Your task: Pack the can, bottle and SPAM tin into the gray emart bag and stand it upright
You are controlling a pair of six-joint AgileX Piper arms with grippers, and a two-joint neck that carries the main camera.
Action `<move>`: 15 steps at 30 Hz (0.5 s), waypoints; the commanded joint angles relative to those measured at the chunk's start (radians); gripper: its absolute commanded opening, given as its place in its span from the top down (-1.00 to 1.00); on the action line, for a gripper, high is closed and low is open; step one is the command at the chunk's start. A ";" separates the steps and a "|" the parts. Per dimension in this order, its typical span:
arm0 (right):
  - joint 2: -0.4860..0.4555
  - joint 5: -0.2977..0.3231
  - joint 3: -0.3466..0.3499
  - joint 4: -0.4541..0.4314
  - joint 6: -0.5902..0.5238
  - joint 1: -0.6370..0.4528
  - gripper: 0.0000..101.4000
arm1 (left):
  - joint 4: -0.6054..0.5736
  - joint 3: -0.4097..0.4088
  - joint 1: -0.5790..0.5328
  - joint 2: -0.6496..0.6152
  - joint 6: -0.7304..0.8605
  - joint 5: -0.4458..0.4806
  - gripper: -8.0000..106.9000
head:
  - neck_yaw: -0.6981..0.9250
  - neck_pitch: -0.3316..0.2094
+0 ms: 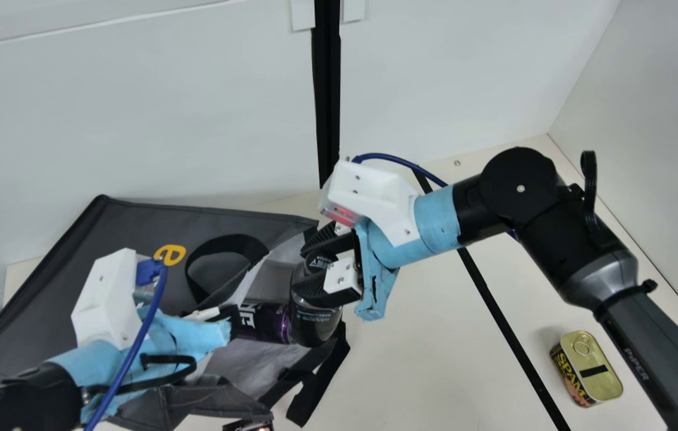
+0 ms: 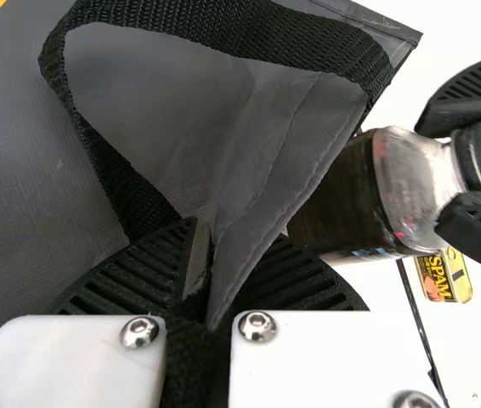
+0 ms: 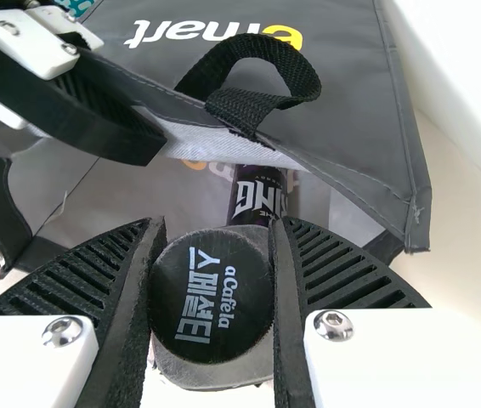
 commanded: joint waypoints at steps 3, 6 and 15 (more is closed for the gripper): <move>0.017 0.001 -0.009 0.009 0.008 0.005 1.00 | 0.000 0.000 0.000 0.000 0.000 0.000 1.00 | -0.002 -0.024; 0.031 0.001 -0.014 0.012 0.013 0.008 1.00 | 0.000 0.000 0.000 0.000 0.000 0.000 1.00 | -0.002 -0.024; 0.066 0.001 -0.036 0.041 0.013 0.013 1.00 | 0.000 0.000 0.000 0.000 0.000 0.000 1.00 | -0.002 -0.024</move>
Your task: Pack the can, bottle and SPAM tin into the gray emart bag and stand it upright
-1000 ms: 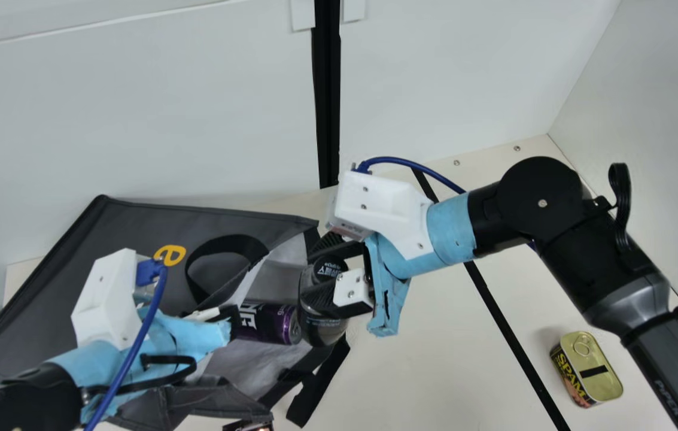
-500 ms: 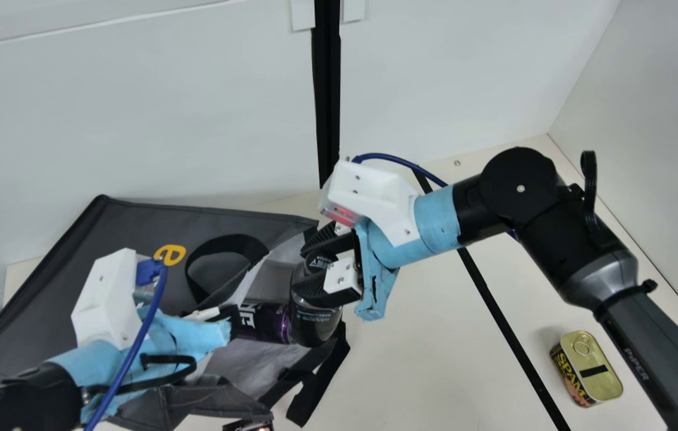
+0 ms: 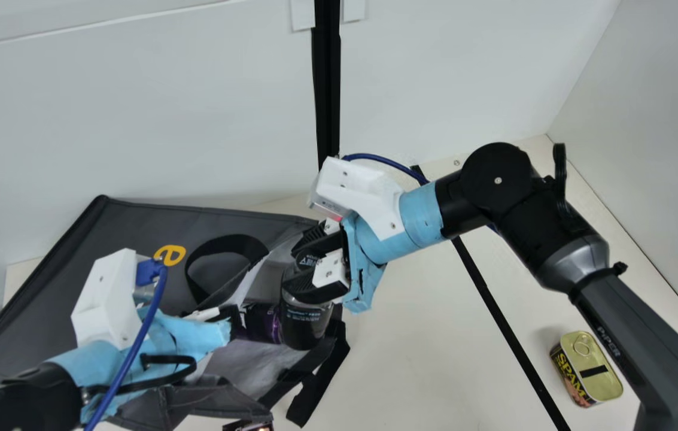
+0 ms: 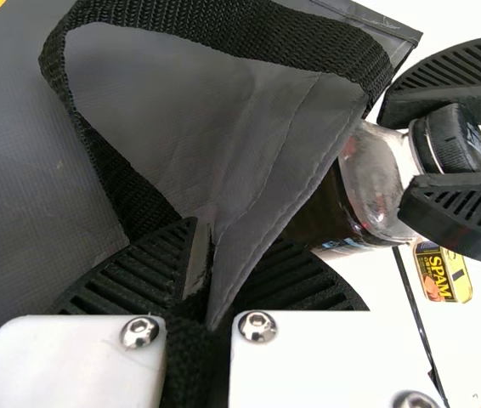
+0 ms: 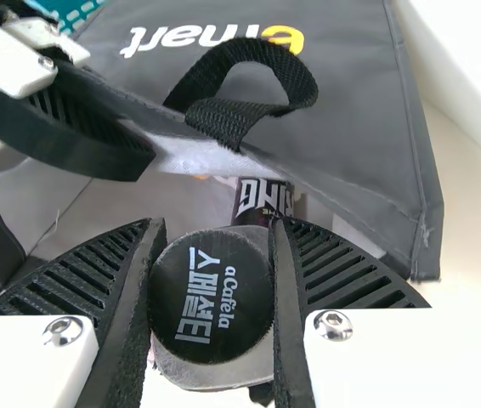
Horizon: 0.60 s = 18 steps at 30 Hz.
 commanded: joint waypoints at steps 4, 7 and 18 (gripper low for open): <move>0.014 0.000 -0.007 0.026 -0.014 0.001 1.00 | 0.000 0.000 0.000 0.000 0.000 0.000 1.00 | -0.002 -0.023; 0.020 0.000 -0.002 0.038 -0.025 0.001 1.00 | 0.000 0.000 0.000 0.000 0.000 0.000 1.00 | -0.002 -0.023; 0.040 0.000 0.022 0.082 -0.060 -0.013 1.00 | 0.000 0.000 0.000 0.000 0.000 0.000 1.00 | -0.002 -0.023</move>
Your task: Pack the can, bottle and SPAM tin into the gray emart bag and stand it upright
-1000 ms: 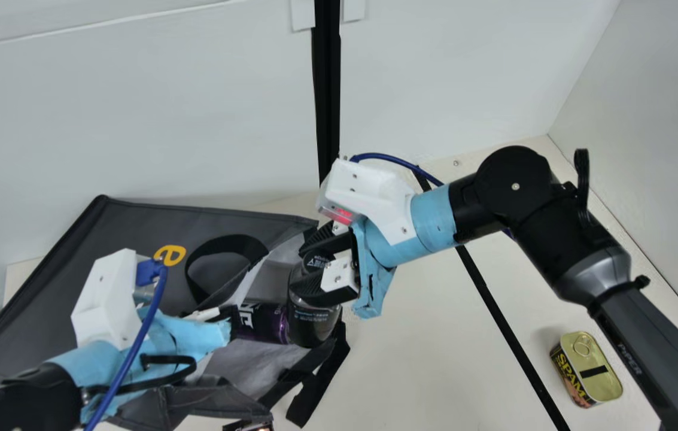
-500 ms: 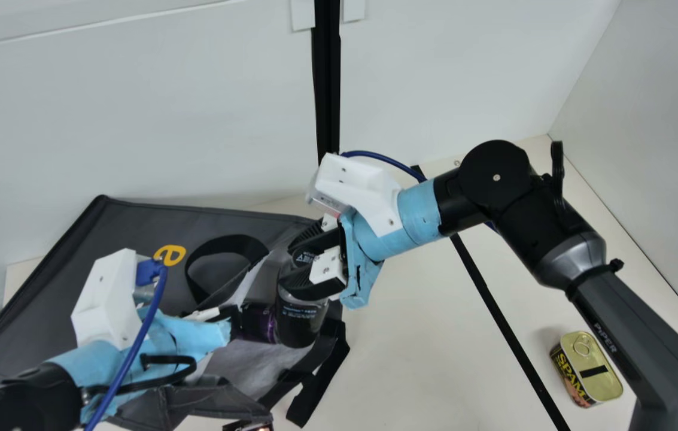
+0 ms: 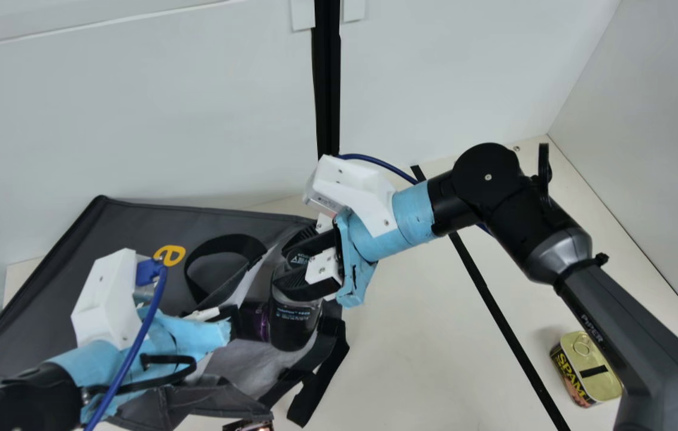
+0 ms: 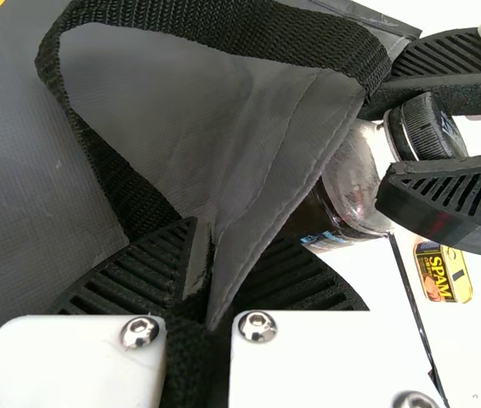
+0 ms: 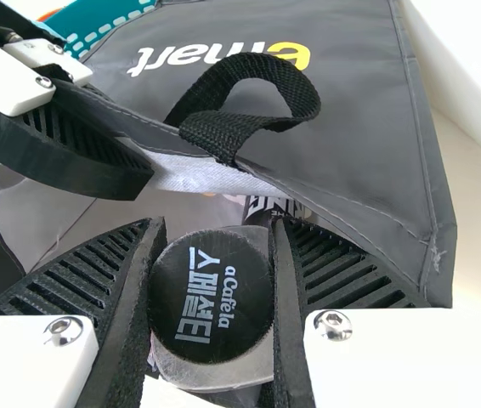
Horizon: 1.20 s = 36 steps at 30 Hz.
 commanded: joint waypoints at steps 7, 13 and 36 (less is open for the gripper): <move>0.007 0.001 0.023 0.033 -0.021 -0.004 1.00 | 0.000 0.000 0.000 0.000 0.000 0.000 1.00 | -0.002 -0.023; 0.008 -0.001 0.045 0.042 -0.033 0.012 1.00 | 0.000 0.000 0.000 0.000 0.000 0.000 1.00 | -0.002 -0.023; 0.100 -0.127 0.046 0.024 -0.044 0.141 1.00 | 0.000 0.000 0.000 0.000 0.000 0.000 1.00 | -0.002 -0.023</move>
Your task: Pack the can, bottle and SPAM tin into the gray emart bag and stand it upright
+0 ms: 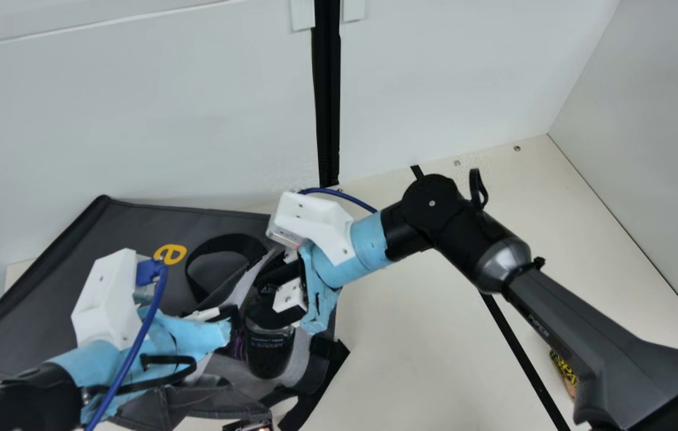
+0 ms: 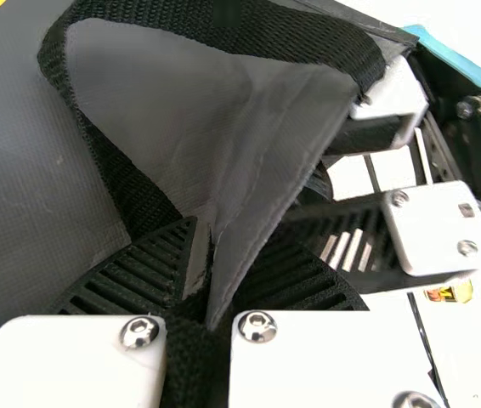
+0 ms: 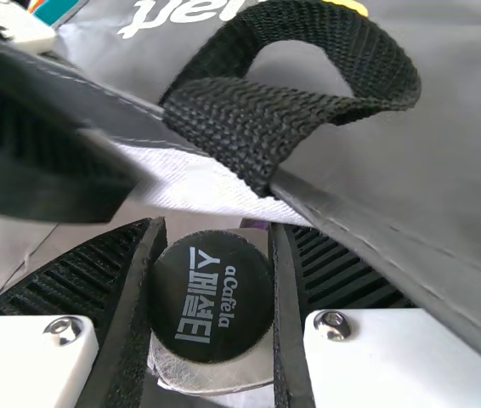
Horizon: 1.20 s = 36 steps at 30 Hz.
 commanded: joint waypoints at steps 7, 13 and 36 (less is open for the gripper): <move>0.046 -0.037 -0.048 -0.024 0.017 0.027 1.00 | 0.002 0.000 0.000 0.000 0.000 -0.002 1.00 | -0.001 -0.023; 0.058 -0.058 -0.048 -0.049 -0.007 0.041 1.00 | 0.002 0.000 0.000 0.000 0.000 -0.002 1.00 | -0.001 -0.023; 0.011 -0.059 0.005 -0.067 -0.061 0.025 -0.38 | 0.002 0.000 0.000 0.000 0.000 -0.002 1.00 | -0.001 -0.023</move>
